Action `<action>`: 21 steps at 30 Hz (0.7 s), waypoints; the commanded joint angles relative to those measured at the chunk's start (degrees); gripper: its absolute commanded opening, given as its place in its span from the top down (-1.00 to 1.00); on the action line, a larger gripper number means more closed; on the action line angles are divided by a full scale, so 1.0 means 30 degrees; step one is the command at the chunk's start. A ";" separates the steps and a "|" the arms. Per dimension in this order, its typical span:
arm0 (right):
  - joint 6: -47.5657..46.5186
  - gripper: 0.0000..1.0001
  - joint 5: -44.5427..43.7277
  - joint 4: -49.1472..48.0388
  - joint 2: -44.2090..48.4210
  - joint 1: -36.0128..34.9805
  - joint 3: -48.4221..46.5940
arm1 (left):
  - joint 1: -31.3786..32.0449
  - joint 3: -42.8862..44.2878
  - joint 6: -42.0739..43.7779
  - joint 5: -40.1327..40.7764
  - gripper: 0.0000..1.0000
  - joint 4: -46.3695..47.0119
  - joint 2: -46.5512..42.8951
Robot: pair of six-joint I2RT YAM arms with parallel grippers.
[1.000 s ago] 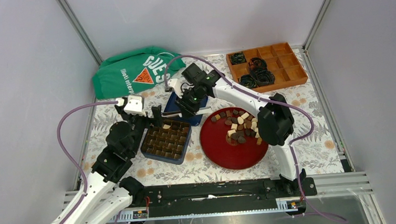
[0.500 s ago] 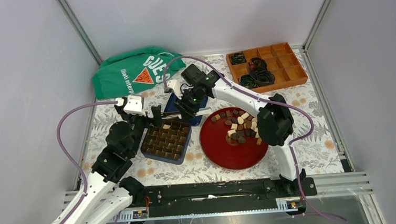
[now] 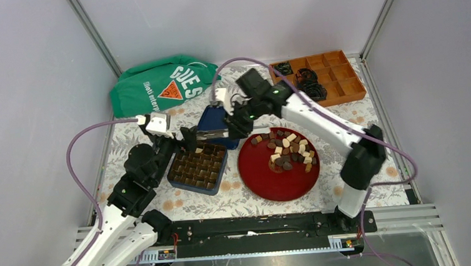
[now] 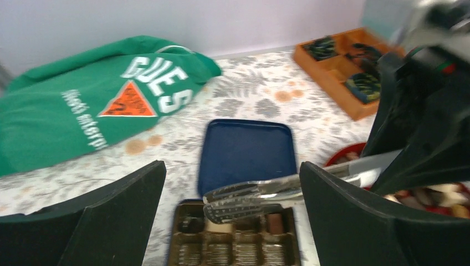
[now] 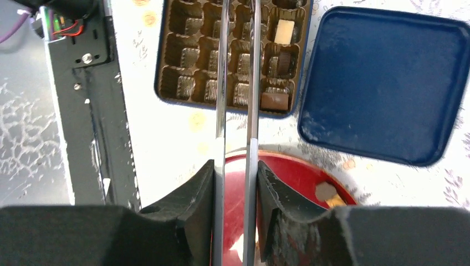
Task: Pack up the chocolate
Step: Place the fake chocolate in the packing box.
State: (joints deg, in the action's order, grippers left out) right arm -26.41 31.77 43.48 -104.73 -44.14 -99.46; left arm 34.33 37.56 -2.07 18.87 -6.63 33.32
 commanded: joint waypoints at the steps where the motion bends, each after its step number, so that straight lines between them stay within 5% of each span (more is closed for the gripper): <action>1: -0.1029 0.33 0.2299 -0.0262 0.4024 0.1960 0.2039 | -0.0122 0.1703 -0.3670 -0.4530 -0.97 -0.0540 0.0382; 8: -0.0787 0.33 0.5457 -0.1157 0.8245 0.7262 0.6551 | -0.0105 0.2720 -0.7468 -0.6615 -0.97 -0.3806 0.2401; 17: -0.0473 0.31 0.8071 -0.2739 1.2149 1.2039 1.1762 | -0.0773 0.4129 -0.4662 0.1249 -0.78 -0.8164 0.7094; 21: -0.0333 0.30 0.8793 -0.3472 1.2786 1.3170 1.3141 | -0.3054 0.4882 -0.2787 -0.0667 -0.74 -0.8515 0.9383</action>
State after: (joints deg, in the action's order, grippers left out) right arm -28.01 51.86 38.39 -69.14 -7.16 -62.30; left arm 30.55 48.45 -16.97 16.16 -28.69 57.01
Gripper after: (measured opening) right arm 0.352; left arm 0.881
